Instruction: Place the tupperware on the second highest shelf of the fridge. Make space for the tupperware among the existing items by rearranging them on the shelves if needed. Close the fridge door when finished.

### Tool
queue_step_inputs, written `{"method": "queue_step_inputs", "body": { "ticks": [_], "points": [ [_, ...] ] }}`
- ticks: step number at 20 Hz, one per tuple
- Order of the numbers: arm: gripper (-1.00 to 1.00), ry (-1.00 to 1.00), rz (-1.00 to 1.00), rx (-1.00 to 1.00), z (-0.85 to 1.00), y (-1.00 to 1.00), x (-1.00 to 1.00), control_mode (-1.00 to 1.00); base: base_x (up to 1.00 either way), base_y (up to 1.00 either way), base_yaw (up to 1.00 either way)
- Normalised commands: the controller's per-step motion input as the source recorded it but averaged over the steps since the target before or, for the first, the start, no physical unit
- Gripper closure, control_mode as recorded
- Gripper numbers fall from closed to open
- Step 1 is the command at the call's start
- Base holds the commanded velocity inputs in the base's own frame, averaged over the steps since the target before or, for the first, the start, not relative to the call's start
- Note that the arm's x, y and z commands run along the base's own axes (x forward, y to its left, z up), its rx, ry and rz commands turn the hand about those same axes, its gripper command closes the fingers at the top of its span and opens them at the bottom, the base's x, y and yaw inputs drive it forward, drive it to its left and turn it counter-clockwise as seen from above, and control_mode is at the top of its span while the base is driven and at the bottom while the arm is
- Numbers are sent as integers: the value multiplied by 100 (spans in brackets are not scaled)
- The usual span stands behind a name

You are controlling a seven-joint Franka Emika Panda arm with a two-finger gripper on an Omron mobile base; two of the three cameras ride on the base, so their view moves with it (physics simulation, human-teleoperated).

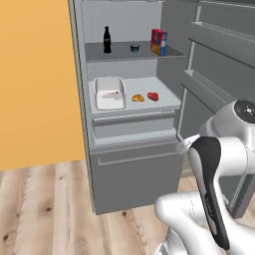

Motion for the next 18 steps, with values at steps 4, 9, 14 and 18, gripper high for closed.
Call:
{"method": "queue_step_inputs", "body": {
  "ticks": [4, 9, 14, 18],
  "points": [
    [-100, 0, 0, 0, 0, 0, -14, -100, 0, 0, 0],
    [-100, -19, -3, 0, 0, 0, -92, -100, 0, 0, 0],
    [-100, -14, -19, 6, -3, -63, -11, -100, 0, 0, 0],
    [-100, -21, -10, 13, -21, -90, 0, -100, 0, 0, 0]
  ]
}}
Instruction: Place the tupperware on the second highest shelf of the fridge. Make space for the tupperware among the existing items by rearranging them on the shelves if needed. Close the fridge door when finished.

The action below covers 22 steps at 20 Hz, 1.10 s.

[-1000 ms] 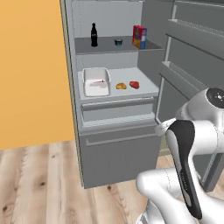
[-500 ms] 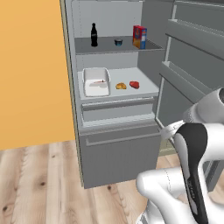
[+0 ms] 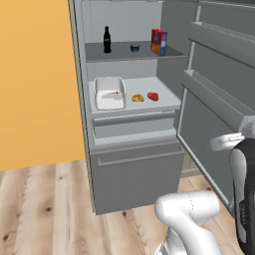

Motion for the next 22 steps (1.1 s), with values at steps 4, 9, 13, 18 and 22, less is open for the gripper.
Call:
{"method": "queue_step_inputs", "body": {
  "ticks": [4, 9, 13, 18, 22],
  "points": [
    [-100, -19, -2, 22, -8, -98, -8, -100, 0, 0, 0],
    [-100, -16, 0, 28, 0, -89, -7, -100, 0, 0, 0],
    [-100, -2, -3, 37, 0, -93, 35, -100, 0, 0, 0],
    [-100, 0, -4, 40, 0, -100, 8, -100, 0, 0, 0],
    [-100, 0, -7, 35, 0, -96, 1, -100, 0, 0, 0]
  ]
}}
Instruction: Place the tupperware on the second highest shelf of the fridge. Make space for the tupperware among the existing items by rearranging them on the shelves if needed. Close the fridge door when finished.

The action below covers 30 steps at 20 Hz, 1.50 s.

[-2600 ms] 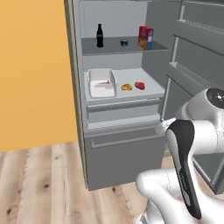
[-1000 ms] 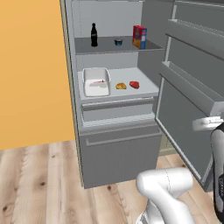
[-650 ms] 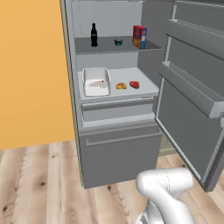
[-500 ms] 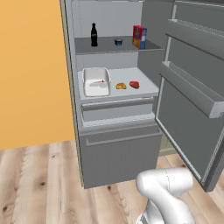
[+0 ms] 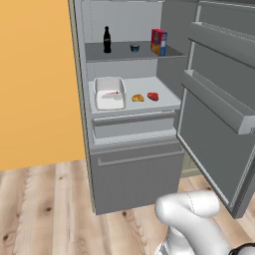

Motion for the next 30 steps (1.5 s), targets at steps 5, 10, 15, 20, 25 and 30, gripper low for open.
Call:
{"method": "queue_step_inputs", "body": {
  "ticks": [5, 10, 15, 20, 25, 30],
  "points": [
    [-100, 0, 0, 34, 0, -83, 6, -100, 0, 0, 0],
    [-100, 1, 0, 34, 0, -75, 38, -100, 0, 0, 0],
    [-100, 4, 0, 32, -7, -39, 73, -100, 0, 0, 0],
    [-100, 1, 5, 23, -48, -21, 64, -100, 0, 0, 0],
    [-100, 5, 11, 12, -59, 0, 73, -100, 0, 0, 0],
    [-100, 14, 14, 3, -25, 21, 51, -100, 0, 0, 0]
  ]
}}
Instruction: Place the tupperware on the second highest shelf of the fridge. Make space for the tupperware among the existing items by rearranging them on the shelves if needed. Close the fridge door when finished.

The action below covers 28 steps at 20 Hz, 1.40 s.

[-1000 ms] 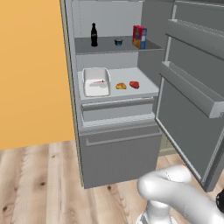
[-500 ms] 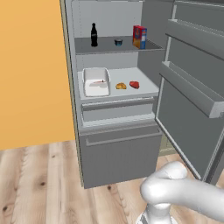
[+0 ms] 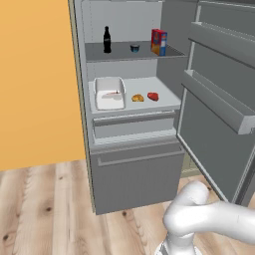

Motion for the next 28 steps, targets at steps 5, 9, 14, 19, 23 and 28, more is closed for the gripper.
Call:
{"method": "queue_step_inputs", "body": {
  "ticks": [5, 9, 14, 19, 23, 28],
  "points": [
    [-100, 7, 26, -1, -30, 98, 0, -100, 0, 0, 0],
    [-100, 0, 23, -4, -7, 100, 0, -100, 0, 0, 0],
    [-100, -3, 12, -7, 0, 100, 0, -100, 0, 0, 0],
    [-100, -6, 3, -8, 0, 100, 6, -100, 0, 0, 0],
    [-100, -7, 0, -12, 0, 100, 24, -100, 0, 0, 0],
    [-100, -20, -16, -11, 20, 100, 18, -100, 0, 0, 0]
  ]
}}
